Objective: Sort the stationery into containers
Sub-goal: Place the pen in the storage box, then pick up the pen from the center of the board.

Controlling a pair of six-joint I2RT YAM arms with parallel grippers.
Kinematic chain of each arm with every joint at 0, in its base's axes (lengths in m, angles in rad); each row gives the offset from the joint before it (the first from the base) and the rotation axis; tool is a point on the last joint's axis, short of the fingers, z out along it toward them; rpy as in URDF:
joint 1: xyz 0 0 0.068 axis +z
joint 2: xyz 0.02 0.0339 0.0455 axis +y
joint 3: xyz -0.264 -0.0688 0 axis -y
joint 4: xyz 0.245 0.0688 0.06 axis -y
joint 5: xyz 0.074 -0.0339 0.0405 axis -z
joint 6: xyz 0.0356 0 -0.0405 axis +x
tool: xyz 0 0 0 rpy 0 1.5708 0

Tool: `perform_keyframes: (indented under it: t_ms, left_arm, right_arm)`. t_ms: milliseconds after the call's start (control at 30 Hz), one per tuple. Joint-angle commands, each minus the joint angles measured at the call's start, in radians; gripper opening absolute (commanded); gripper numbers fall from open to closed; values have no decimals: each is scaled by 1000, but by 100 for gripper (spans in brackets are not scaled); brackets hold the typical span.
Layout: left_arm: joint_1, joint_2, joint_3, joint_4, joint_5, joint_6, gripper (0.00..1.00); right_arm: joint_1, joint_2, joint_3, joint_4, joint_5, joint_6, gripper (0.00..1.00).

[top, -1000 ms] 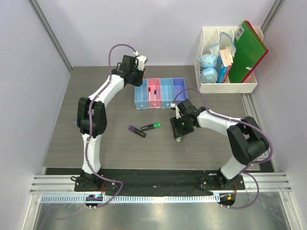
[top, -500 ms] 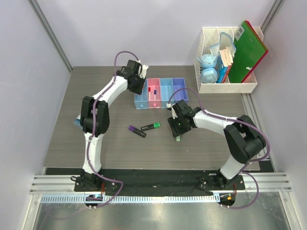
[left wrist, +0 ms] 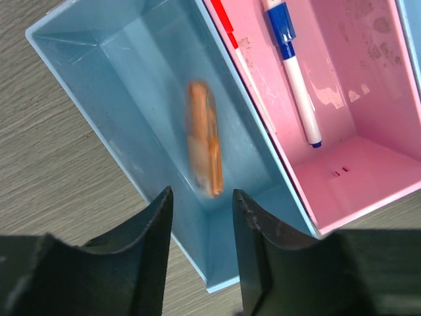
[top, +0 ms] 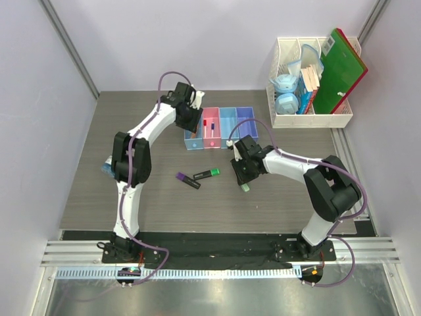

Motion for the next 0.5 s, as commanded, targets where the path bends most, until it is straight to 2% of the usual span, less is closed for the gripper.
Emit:
perform_keyframes:
  t_ms: [0,233,467]
  left_arm:
    - [-4,0,52,-21,30,-6,43]
    - [-4,-29,101,-11,66,2,45]
    - [-4,-175,57,9,130,60,45]
  right_arm:
    - [5,46,-13,5,28,-29,2]
    - [6,26,0,-9,31,-40,1]
    - [8,-36,53,-27,12,-64,1]
